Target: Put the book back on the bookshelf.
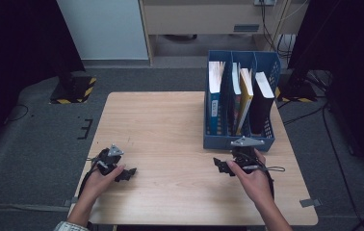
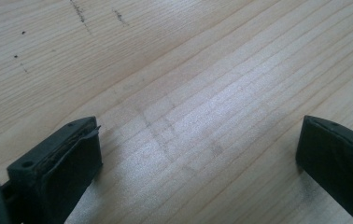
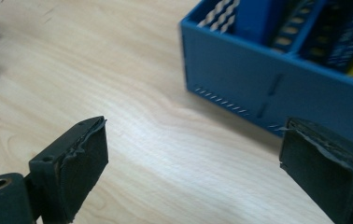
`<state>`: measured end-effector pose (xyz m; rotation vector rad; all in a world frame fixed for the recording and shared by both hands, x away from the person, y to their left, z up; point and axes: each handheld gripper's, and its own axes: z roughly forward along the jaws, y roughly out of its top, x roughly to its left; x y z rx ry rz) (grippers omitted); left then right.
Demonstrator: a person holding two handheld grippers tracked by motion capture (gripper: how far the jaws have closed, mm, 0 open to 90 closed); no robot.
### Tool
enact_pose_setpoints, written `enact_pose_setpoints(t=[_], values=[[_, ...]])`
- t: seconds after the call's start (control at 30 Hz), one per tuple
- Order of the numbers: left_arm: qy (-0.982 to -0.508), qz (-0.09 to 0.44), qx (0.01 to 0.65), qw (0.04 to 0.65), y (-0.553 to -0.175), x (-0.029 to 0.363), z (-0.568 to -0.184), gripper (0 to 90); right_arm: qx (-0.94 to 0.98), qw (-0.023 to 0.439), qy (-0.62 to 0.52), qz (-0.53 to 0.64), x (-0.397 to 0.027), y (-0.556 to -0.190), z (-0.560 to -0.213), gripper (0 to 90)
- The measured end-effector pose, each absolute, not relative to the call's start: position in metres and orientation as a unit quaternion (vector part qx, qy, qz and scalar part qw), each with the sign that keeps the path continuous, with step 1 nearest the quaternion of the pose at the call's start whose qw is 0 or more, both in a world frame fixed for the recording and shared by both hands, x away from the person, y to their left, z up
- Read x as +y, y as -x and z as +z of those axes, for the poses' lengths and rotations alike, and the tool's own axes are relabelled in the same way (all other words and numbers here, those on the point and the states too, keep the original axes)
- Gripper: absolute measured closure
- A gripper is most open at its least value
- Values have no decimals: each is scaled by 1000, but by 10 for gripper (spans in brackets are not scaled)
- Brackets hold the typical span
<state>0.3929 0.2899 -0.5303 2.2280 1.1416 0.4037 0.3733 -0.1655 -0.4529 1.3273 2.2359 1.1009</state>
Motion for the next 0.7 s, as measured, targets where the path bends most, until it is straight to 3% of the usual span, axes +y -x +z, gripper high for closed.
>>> enact_pose_setpoints(t=[0.7], values=[[-841,152,427,297,-393,290,-530,0,829,122,-419,350,-89,-380,-511,104]])
